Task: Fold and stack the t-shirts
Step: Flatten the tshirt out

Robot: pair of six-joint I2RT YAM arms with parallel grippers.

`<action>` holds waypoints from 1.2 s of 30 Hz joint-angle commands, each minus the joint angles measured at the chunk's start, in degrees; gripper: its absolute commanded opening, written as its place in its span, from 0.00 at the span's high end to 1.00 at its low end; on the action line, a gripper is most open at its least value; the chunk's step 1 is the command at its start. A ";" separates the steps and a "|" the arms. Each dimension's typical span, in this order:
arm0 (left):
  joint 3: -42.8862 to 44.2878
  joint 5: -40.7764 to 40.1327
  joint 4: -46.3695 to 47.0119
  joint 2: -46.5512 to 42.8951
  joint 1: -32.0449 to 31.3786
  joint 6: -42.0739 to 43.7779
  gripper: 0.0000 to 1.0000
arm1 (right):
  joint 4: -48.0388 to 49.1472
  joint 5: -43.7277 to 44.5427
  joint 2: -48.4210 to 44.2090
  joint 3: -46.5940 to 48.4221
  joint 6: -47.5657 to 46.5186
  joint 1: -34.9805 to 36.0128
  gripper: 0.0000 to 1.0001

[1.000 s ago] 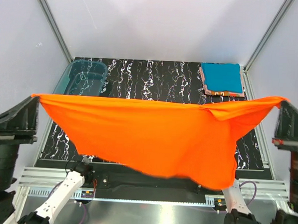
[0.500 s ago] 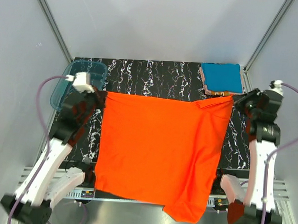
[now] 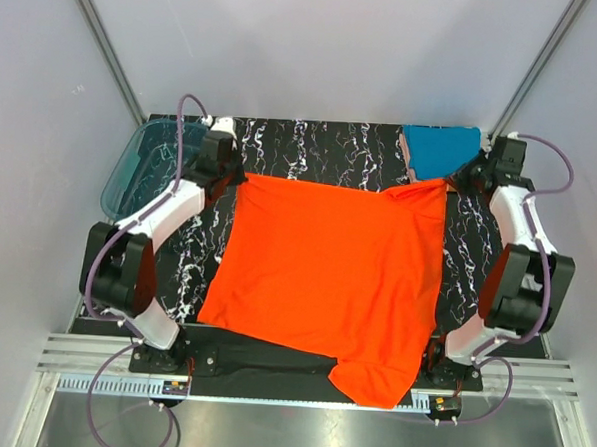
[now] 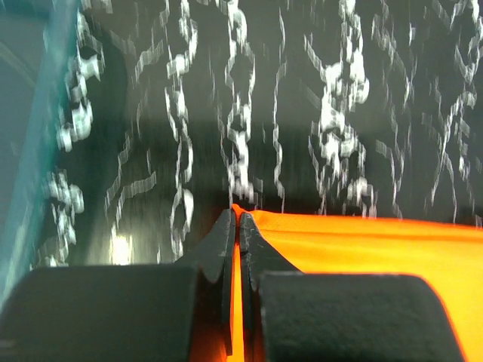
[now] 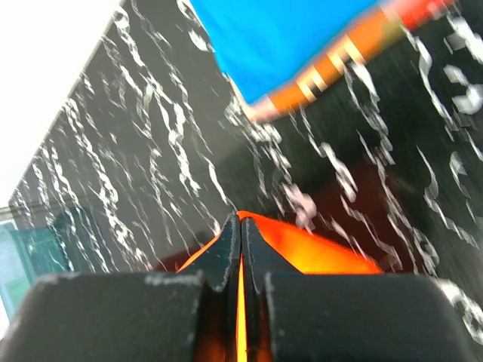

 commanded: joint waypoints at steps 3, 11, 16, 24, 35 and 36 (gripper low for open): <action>12.74 -0.80 -3.30 7.91 3.44 3.97 1.00 | -3.90 -0.23 9.50 15.94 -1.13 1.94 1.00; 22.59 3.94 -6.21 17.32 7.66 4.06 1.00 | -13.32 1.09 22.70 31.95 -3.50 5.19 1.00; 24.79 6.23 -7.08 20.75 7.83 1.69 1.00 | -16.05 1.79 25.35 36.09 -3.68 7.04 1.00; 21.71 4.22 -11.99 17.42 8.27 -3.05 1.00 | -23.59 2.40 18.42 31.10 -1.31 7.39 1.00; 16.01 5.00 -20.44 10.73 8.36 -5.26 1.00 | -33.09 4.07 7.78 20.64 -2.09 7.31 1.00; 15.65 4.83 -22.19 10.30 8.36 -4.65 1.00 | -33.62 3.99 7.25 19.93 -2.36 7.31 1.00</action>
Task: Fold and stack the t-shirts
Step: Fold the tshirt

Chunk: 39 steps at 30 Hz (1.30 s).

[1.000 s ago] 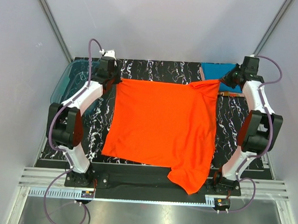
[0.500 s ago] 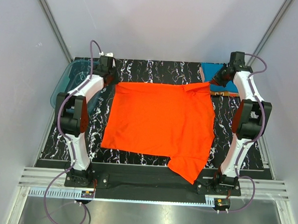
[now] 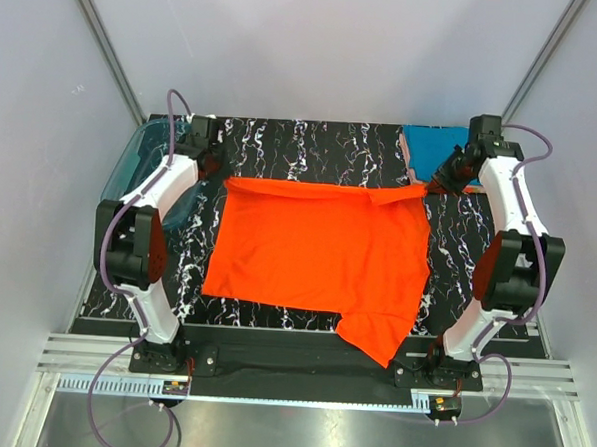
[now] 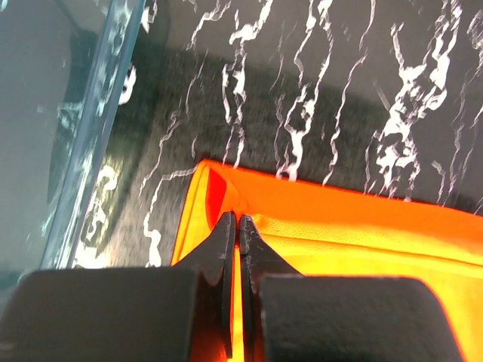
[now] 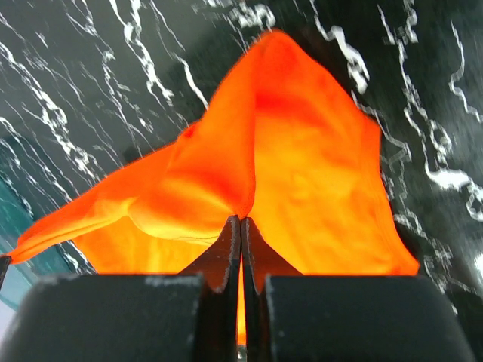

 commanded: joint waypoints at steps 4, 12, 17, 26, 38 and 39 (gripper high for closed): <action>-2.41 -1.19 -8.21 -3.42 0.36 1.22 1.00 | -4.01 -1.00 -4.61 -5.62 -1.47 -0.15 1.00; -3.73 0.74 -12.25 -2.45 0.27 2.45 1.00 | -3.58 -1.27 -7.51 -13.79 -2.52 -0.50 1.00; -5.66 0.83 -12.87 -2.54 -0.08 2.80 1.00 | -3.13 -0.92 -8.83 -16.69 -3.40 -1.47 1.00; -6.19 -0.13 -13.66 -1.48 -0.95 2.80 1.00 | -2.08 -1.45 -9.62 -21.61 -4.81 -2.17 1.00; -5.22 -2.86 -13.49 -1.39 -1.04 2.89 1.00 | -0.23 -5.14 -10.23 -27.76 -3.31 -2.17 1.00; -5.31 -3.12 -13.49 -1.48 -1.04 2.89 1.00 | -0.06 -4.88 -10.32 -28.21 -2.79 -2.17 1.00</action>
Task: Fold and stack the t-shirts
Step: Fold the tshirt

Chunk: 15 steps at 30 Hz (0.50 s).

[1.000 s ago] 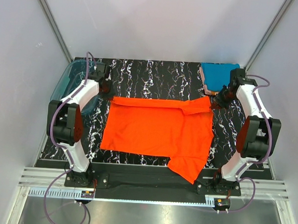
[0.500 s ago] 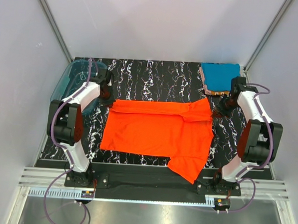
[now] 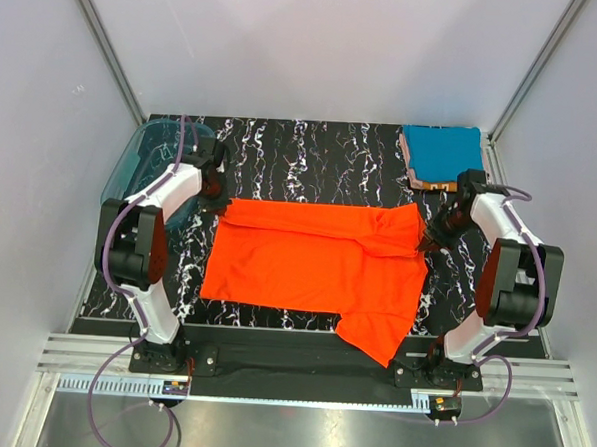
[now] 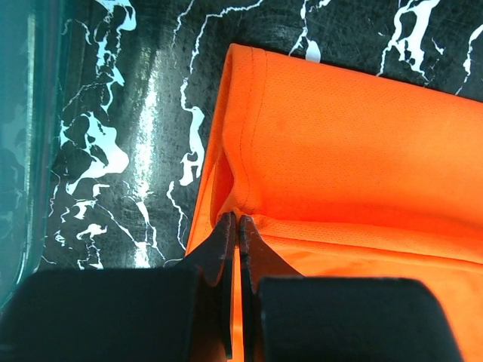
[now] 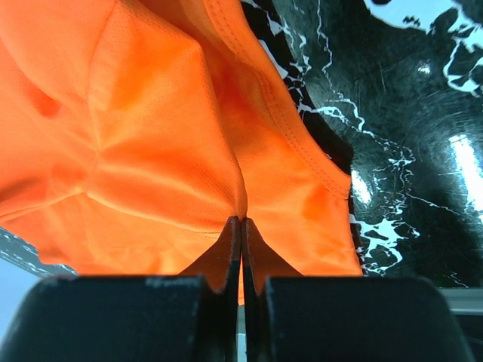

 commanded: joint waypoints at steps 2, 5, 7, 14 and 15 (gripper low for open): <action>1.05 -2.60 0.45 -0.87 -0.08 0.99 1.00 | 1.51 -1.31 -2.74 -2.48 0.93 -0.27 1.00; 0.96 -3.21 0.19 0.01 -0.08 0.99 1.00 | 1.87 -2.02 -2.30 -3.63 1.72 -0.27 1.00; 0.96 -3.21 0.19 0.71 -0.08 1.17 1.00 | 2.22 -2.19 -2.21 -4.16 1.99 -0.27 1.00; 1.49 -3.39 -2.08 -0.60 -0.08 0.65 0.63 | 0.21 -3.68 -2.73 -3.47 -0.02 -0.27 0.84; 1.14 -3.74 -2.36 -1.48 -0.08 0.38 0.55 | -0.50 -4.12 -3.52 -3.11 -0.38 -0.18 0.81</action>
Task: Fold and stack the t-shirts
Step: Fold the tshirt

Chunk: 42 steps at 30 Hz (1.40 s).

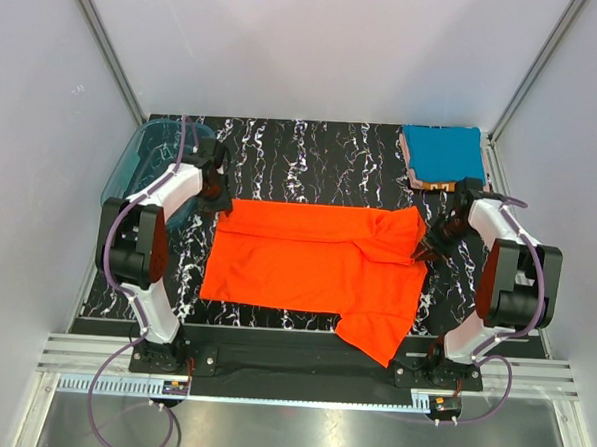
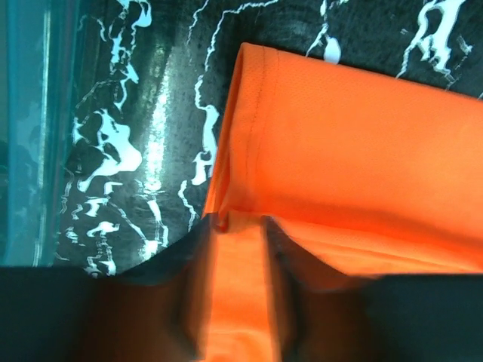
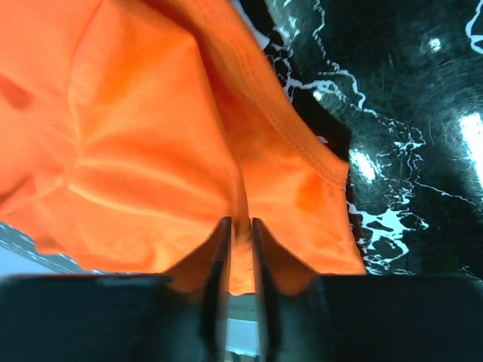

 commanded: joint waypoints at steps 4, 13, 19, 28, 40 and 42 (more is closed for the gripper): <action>0.52 -0.66 -2.41 -7.47 -0.15 -0.89 0.31 | -4.04 0.47 -7.11 5.58 -4.40 -0.18 0.49; 5.96 9.80 1.63 -3.10 -0.94 -0.37 0.44 | 3.52 -3.39 6.06 16.56 -4.49 -0.18 0.44; 7.29 7.62 1.64 -0.36 -0.94 0.16 0.47 | 3.35 -3.12 11.25 21.67 -5.46 -0.18 0.46; 10.37 0.23 0.93 4.56 -0.50 3.41 0.45 | 3.17 -4.09 14.59 23.78 -6.86 -0.18 0.43; 8.61 2.59 4.53 6.67 2.14 5.61 0.49 | 3.17 -6.55 17.14 24.40 -6.42 -0.09 0.41; 8.96 4.18 4.80 7.72 2.14 5.61 0.49 | 3.26 -7.08 17.41 24.31 -6.42 -0.01 0.41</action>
